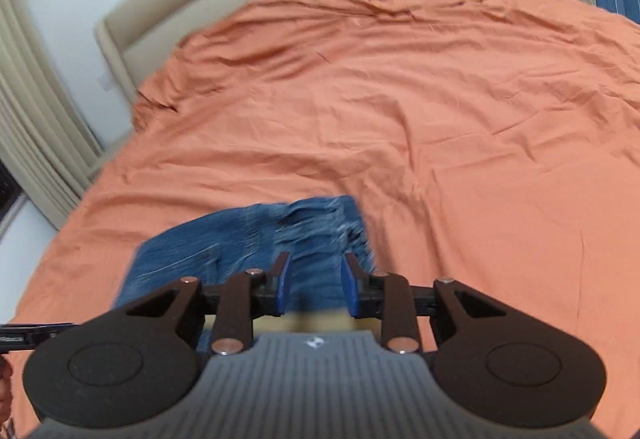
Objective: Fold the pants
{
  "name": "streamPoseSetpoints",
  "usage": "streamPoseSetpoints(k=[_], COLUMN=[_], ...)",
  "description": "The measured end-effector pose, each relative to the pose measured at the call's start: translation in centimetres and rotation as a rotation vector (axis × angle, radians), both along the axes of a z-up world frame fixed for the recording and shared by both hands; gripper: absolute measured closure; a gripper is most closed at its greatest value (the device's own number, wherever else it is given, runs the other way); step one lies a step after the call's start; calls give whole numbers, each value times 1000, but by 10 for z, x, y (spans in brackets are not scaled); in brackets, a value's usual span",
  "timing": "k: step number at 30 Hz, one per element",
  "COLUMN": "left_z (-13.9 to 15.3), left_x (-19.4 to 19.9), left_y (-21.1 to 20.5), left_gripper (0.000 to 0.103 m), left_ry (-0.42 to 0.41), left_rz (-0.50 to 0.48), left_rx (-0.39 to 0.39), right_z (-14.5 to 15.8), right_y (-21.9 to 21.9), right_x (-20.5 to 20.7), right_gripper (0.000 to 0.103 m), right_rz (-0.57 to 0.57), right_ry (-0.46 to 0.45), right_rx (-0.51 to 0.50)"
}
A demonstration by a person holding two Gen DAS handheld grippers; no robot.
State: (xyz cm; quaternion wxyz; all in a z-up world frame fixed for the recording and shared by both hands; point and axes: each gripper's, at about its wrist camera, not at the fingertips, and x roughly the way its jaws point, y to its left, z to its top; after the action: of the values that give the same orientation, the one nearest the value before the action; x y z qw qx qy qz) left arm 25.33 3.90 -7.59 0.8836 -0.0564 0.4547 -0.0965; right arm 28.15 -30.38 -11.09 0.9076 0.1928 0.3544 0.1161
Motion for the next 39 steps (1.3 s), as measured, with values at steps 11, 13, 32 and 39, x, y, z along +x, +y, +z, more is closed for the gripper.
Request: streamPoseSetpoints(k=[11, 13, 32, 39], left_z=[-24, -34, -96, -62], left_x=[-55, -56, -65, -61], left_y=[-45, -49, -76, -59], left_gripper=[34, 37, 97, 81], left_ry=[74, 53, 126, 152], left_rz=[-293, -269, -439, -339], left_rx=[339, 415, 715, 559], right_z=[-48, -50, -71, -62], right_y=[7, 3, 19, 13], right_x=[-19, -19, -13, -21], right_gripper=[81, 81, 82, 80], right_rz=[23, 16, 71, 57], right_ry=[43, 43, 106, 98], right_rx=[-32, 1, -127, -110])
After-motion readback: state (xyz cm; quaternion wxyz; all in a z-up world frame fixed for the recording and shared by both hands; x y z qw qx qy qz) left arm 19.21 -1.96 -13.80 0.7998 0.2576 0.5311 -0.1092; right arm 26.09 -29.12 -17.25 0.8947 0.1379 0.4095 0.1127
